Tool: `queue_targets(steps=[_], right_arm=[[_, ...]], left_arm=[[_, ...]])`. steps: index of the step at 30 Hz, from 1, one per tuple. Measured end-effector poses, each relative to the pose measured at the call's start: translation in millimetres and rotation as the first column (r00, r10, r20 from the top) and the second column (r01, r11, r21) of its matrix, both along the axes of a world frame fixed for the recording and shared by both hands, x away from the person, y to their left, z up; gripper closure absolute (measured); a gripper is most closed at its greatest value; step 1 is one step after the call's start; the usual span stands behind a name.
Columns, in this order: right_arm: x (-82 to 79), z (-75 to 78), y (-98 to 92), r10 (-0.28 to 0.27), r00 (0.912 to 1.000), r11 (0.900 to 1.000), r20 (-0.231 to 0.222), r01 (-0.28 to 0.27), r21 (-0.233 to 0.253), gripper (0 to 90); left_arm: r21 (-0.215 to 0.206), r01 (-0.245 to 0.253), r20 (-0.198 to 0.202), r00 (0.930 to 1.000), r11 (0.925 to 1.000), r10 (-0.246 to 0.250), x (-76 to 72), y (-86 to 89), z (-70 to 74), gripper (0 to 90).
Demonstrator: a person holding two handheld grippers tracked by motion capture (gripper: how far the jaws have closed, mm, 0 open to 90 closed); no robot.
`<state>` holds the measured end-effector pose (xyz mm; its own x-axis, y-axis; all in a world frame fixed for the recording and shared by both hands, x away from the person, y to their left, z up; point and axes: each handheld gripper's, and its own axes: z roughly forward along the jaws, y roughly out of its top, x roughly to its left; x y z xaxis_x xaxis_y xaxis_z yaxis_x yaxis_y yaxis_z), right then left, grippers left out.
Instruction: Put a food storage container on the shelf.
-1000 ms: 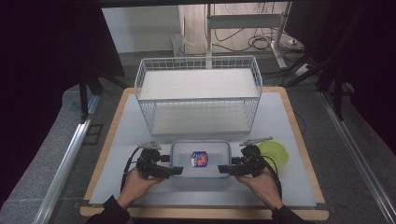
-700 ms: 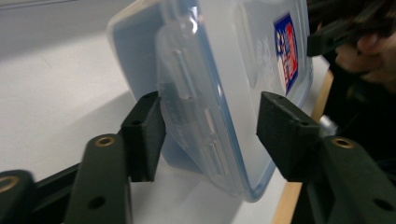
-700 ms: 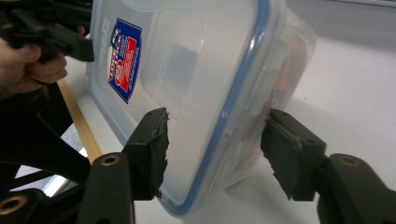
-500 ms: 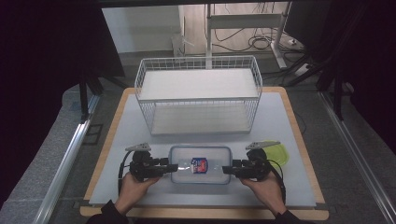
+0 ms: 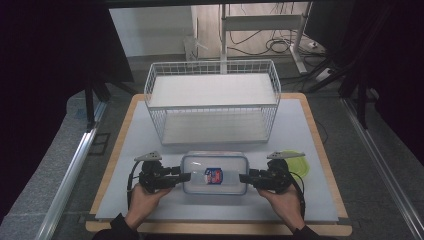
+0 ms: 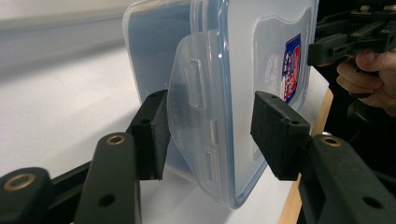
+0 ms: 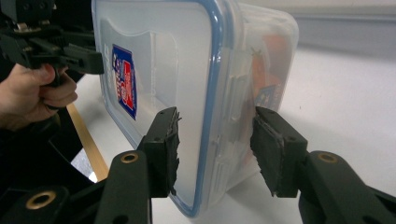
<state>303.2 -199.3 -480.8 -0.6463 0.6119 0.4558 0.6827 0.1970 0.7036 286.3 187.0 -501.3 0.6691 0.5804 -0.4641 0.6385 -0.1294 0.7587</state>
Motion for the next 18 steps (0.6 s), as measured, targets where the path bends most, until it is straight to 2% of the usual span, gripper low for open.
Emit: queue_targets(steps=[9,18], right_arm=[[3.1,14.4,-1.6,-0.004,0.9992,0.999,0.041,0.003,0.036,52.5],[8.0,30.8,-2.0,-0.006,0.9976,0.999,0.069,0.003,0.039,52.5]], left_arm=[[0.016,-0.005,0.051,0.9987,0.9999,0.005,3.2,-0.3,21.9,48.5],[0.011,0.001,0.063,0.998,0.9999,-0.002,8.7,0.0,35.5,48.7]])
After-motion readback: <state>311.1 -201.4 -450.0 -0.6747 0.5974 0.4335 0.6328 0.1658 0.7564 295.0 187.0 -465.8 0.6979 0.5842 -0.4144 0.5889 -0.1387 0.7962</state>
